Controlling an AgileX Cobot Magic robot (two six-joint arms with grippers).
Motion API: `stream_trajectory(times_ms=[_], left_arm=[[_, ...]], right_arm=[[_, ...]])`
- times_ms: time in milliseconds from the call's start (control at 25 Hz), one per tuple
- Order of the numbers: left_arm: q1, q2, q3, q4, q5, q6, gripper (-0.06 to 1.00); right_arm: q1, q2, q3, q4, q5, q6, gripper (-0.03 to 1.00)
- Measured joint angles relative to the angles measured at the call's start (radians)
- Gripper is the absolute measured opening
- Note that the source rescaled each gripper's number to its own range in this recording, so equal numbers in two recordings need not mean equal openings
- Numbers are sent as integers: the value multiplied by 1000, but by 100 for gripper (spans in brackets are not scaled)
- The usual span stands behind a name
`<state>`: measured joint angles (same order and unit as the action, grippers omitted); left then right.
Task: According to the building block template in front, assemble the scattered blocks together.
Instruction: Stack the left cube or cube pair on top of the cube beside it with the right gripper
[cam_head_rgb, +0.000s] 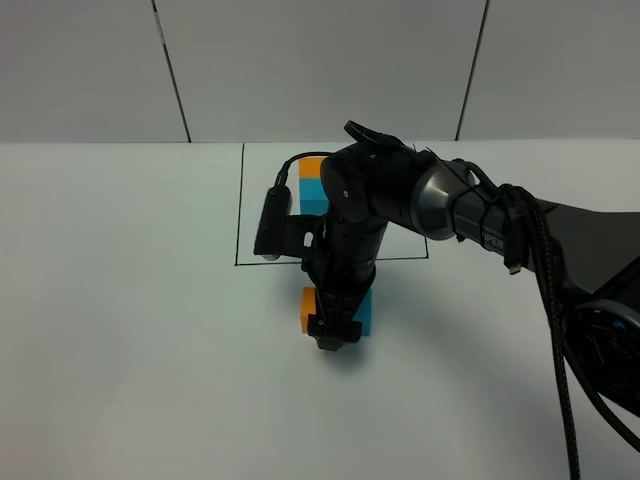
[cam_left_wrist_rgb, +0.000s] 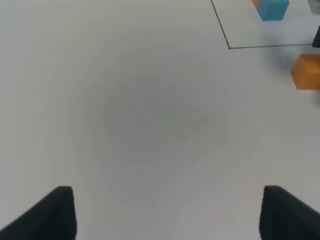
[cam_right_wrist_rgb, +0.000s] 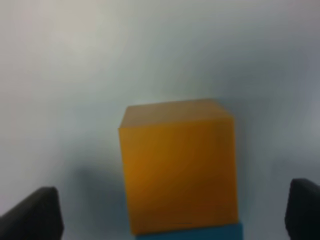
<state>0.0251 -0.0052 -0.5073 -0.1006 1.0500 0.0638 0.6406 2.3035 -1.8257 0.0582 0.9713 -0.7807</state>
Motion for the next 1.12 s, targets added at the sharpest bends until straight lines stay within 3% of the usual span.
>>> stream_trajectory(times_ms=[360,400,480,720,800,960,1120], left_arm=[[0,0,0,0,0,0,79],[0,0,0,0,0,0,79],[0,0,0,0,0,0,79],[0,0,0,0,0,0,79],[0,0,0,0,0,0,79],[0,0,0,0,0,0,79],[0,0,0,0,0,0,79]], right_arm=[[0,27,-1,2,-3,17,45],[0,27,-1,2,-4,33,35],[0,27,-1,-1,-15,53,3],[0,4,-1,1,-26,152,1],[0,-14,-1,8,-16,295,1],[0,-48,-1,46,25,745,1],[0,-59,-1,87,32,1095,1]])
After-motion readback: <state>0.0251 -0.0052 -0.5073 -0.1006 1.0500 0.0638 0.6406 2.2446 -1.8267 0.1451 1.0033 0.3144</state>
